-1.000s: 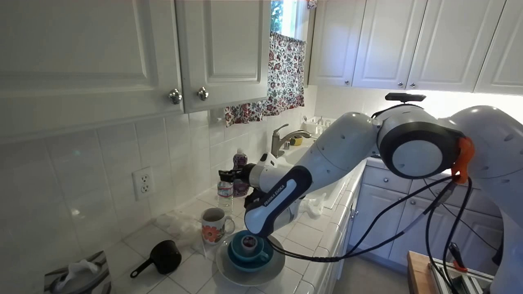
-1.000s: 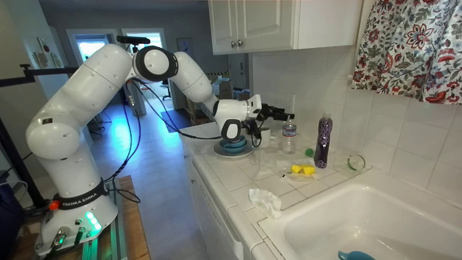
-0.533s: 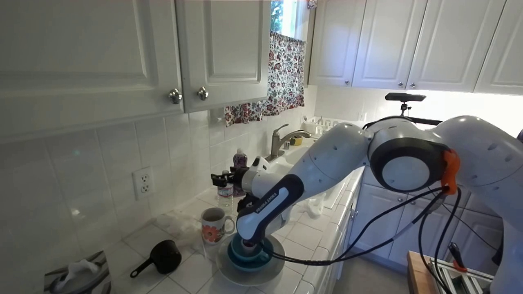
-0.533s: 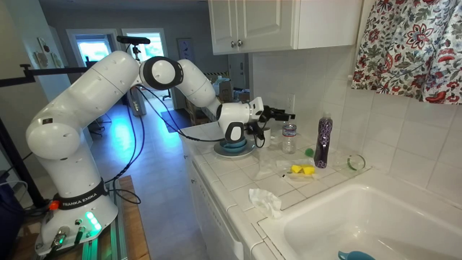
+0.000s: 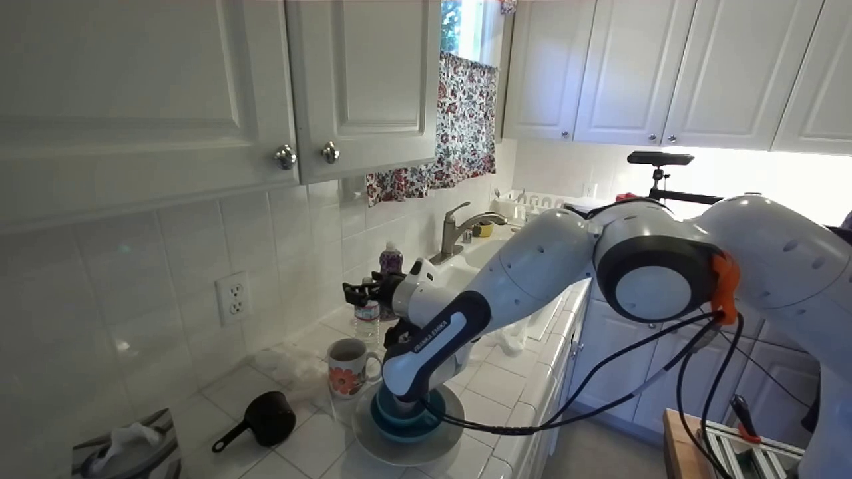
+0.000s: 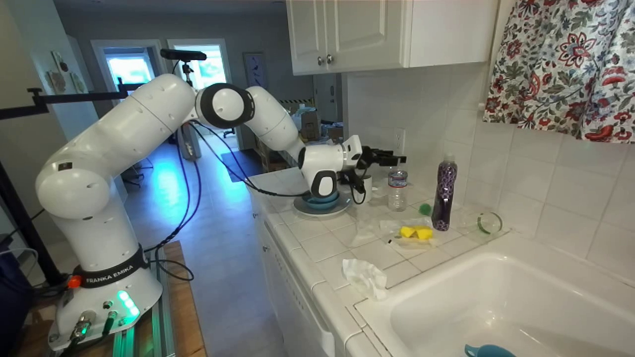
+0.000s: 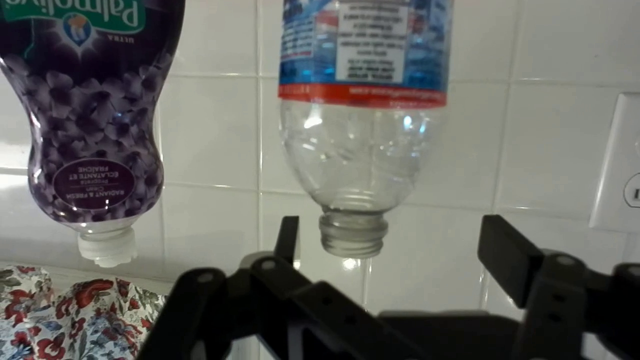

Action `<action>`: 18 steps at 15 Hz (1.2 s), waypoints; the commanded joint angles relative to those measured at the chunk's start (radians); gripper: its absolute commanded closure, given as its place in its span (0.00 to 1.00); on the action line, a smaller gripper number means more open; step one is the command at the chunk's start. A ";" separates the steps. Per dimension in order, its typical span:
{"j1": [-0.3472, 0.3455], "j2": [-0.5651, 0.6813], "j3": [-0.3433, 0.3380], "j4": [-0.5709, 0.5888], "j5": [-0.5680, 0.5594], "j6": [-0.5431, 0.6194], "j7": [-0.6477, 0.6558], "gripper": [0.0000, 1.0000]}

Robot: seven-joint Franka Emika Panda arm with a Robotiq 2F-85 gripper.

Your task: Pick up the bottle and pour some water in the cup

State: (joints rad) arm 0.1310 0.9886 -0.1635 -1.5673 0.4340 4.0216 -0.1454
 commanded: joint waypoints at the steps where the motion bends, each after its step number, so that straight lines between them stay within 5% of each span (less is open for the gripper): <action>1: -0.019 0.017 0.023 0.014 0.025 0.047 -0.032 0.11; 9: -0.037 0.031 0.038 0.000 0.034 0.080 -0.034 0.36; 15: -0.035 0.033 0.049 0.002 0.030 0.098 -0.042 0.39; 18: -0.037 0.033 0.053 0.003 0.027 0.109 -0.045 0.50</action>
State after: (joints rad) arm 0.1007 1.0180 -0.1285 -1.5682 0.4405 4.1012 -0.1575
